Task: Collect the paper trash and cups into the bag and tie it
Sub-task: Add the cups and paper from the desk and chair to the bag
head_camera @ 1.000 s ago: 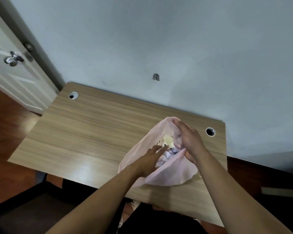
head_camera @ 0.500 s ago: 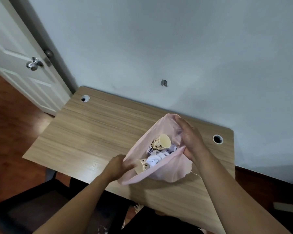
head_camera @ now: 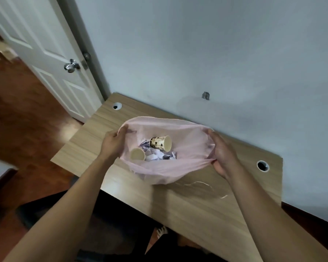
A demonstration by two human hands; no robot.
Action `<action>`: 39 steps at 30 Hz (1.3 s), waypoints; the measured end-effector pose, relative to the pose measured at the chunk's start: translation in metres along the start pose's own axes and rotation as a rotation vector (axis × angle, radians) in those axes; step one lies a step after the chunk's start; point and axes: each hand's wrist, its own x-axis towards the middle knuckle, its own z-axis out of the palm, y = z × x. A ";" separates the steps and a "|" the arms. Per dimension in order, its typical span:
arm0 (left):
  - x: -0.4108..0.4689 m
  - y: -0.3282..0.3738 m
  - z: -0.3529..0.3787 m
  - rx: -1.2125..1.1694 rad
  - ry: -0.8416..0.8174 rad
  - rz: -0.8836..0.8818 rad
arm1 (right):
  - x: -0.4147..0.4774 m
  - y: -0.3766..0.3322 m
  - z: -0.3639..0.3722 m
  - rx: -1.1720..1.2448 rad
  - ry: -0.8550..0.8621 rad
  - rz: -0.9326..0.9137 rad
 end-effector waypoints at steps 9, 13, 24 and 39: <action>-0.004 -0.066 -0.006 -0.066 -0.046 -0.154 | -0.003 0.059 -0.012 -0.150 0.022 0.142; -0.019 -0.071 -0.013 -0.112 -0.070 -0.100 | -0.012 0.057 -0.020 -0.150 0.014 0.151; -0.093 -0.091 -0.033 -0.101 -0.077 -0.226 | -0.071 0.068 -0.045 -0.143 0.039 0.097; -0.241 -0.126 -0.082 0.672 -0.388 0.208 | -0.200 0.171 -0.041 -0.297 -0.165 0.165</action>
